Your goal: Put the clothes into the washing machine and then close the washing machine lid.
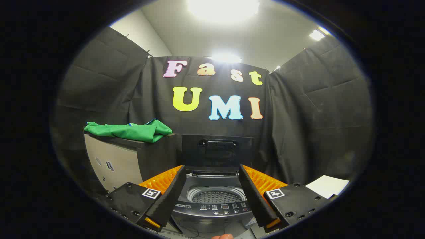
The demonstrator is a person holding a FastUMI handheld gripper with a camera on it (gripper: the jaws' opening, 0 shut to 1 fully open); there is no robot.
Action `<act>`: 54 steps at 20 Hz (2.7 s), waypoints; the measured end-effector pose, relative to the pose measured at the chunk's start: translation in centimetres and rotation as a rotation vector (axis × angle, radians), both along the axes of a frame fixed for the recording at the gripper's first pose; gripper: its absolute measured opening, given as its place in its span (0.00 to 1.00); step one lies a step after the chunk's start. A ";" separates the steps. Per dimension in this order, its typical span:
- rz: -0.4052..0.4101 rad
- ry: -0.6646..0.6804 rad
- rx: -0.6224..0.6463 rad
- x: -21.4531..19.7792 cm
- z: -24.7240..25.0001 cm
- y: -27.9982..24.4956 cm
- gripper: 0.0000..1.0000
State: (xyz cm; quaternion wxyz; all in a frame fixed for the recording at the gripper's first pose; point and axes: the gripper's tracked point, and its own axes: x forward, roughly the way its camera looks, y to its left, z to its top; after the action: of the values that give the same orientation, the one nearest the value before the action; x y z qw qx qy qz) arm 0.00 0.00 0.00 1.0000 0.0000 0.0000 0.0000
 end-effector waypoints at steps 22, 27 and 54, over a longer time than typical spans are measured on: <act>0.075 -0.034 0.003 -1.4 1.5 3.6 0.99; 0.076 -0.021 -0.004 -1.3 1.4 3.6 0.99; 0.275 -0.044 0.042 16.1 28.4 21.0 0.99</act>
State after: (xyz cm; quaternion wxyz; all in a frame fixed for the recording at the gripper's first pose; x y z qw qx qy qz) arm 16.06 21.01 28.36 0.9901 0.0211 -0.0218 0.1369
